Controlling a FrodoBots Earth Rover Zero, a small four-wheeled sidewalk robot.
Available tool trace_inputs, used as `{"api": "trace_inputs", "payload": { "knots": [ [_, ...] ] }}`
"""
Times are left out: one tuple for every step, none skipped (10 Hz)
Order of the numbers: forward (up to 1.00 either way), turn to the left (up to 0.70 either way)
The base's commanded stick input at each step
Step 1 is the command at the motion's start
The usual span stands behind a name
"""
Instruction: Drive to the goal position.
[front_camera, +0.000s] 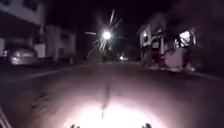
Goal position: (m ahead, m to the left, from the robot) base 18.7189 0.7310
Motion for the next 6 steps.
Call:
{"api": "trace_inputs", "payload": {
  "knots": [
    [0.85,0.00],
    [0.85,-0.31],
    [0.85,-0.34],
    [0.85,-0.33],
    [0.85,-0.05],
    [0.85,0.00]
  ]
}}
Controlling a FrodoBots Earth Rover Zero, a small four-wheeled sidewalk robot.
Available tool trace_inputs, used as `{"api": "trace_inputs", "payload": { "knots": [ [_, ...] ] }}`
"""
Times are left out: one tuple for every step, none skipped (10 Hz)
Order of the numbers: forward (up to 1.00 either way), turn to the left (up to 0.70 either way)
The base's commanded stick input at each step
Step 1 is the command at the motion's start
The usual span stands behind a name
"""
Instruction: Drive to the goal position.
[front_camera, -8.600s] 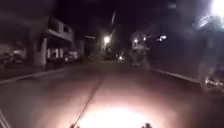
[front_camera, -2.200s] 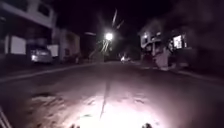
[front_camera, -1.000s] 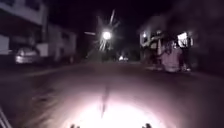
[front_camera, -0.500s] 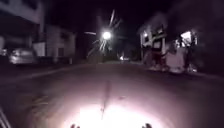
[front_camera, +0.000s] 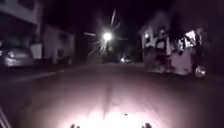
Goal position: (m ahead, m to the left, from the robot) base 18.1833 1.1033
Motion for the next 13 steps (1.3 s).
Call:
{"api": "trace_inputs", "payload": {
  "knots": [
    [0.85,0.00],
    [0.85,0.00],
    [0.85,0.00],
    [0.85,0.00],
    [0.85,0.00],
    [0.85,0.00],
    [0.85,0.00],
    [0.85,0.00],
    [0.85,0.00],
    [0.85,0.00],
    [0.85,0.00],
    [0.85,0.00],
    [0.85,0.00]
  ]
}}
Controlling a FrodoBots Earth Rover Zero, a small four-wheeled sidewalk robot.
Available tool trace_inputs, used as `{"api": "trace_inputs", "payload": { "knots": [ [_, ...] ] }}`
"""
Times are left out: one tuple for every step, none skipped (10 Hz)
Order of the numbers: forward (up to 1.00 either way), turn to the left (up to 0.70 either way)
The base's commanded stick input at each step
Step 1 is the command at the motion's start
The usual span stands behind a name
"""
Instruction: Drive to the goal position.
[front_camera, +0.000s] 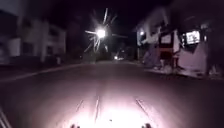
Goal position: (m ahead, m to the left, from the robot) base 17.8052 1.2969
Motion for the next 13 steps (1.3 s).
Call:
{"api": "trace_inputs", "payload": {
  "knots": [
    [0.85,-0.04],
    [0.85,-0.12],
    [0.85,-0.28],
    [0.85,-0.12],
    [0.85,0.00],
    [0.85,0.00],
    [0.85,0.00],
    [0.85,0.00],
    [0.85,0.00],
    [0.85,0.00],
    [0.85,0.00],
    [0.85,0.00],
    [0.85,0.00]
  ]
}}
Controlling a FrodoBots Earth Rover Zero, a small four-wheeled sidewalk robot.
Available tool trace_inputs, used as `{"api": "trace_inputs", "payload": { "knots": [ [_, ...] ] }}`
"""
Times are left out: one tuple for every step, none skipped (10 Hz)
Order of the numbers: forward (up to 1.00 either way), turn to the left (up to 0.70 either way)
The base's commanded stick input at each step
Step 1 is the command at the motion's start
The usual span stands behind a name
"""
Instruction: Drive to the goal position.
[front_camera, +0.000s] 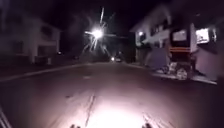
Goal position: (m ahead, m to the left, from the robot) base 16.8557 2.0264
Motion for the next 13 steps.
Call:
{"api": "trace_inputs", "payload": {
  "knots": [
    [0.85,0.00],
    [0.85,0.00],
    [0.85,0.00],
    [0.85,0.00],
    [0.85,-0.01],
    [0.85,-0.34],
    [0.85,-0.34],
    [0.85,-0.34],
    [0.85,-0.03],
    [0.85,0.00],
    [0.85,0.00],
    [0.85,0.00],
    [0.85,0.00]
  ]
}}
